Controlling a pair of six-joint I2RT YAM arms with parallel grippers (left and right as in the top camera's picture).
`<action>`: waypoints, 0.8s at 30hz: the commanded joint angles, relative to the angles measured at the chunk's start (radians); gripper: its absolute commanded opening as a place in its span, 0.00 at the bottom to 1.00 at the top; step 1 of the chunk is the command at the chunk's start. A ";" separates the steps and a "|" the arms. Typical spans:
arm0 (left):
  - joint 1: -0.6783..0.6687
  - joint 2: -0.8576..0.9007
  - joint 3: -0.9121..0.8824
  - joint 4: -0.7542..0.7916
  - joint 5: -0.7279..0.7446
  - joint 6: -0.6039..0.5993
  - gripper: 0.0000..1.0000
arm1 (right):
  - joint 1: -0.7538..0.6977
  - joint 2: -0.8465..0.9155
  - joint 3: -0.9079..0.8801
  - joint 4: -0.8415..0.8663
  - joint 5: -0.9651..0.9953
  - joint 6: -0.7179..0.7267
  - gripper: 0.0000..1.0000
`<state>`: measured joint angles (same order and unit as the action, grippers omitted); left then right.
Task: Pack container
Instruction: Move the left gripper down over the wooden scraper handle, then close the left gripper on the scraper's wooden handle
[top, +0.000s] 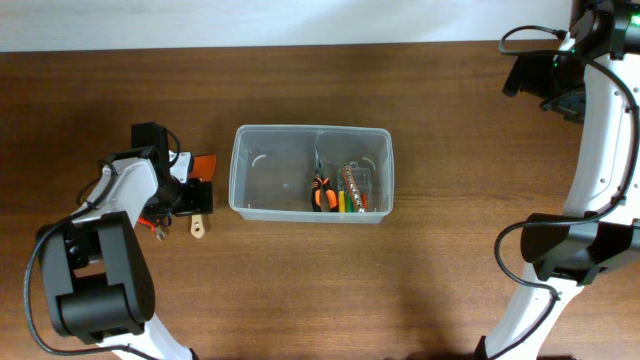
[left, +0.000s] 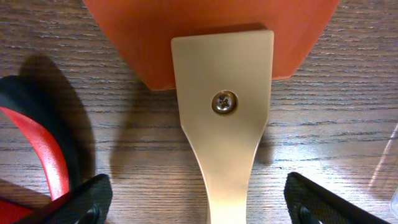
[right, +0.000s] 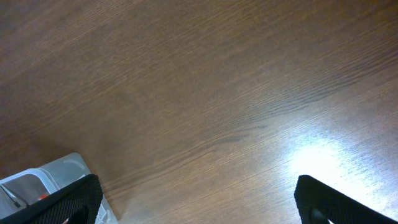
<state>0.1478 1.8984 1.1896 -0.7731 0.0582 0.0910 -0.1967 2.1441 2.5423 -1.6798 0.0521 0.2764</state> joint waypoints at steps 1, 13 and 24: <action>-0.014 0.018 0.016 0.003 -0.006 0.013 0.81 | 0.000 -0.008 0.007 0.000 0.005 -0.002 0.99; -0.076 0.021 0.015 0.007 -0.084 -0.054 0.74 | 0.000 -0.008 0.007 0.000 0.005 -0.002 0.99; -0.076 0.032 0.015 0.006 -0.079 -0.061 0.63 | 0.000 -0.008 0.007 0.000 0.005 -0.002 0.99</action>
<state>0.0711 1.9022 1.1896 -0.7692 -0.0154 0.0410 -0.1967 2.1441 2.5423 -1.6794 0.0521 0.2768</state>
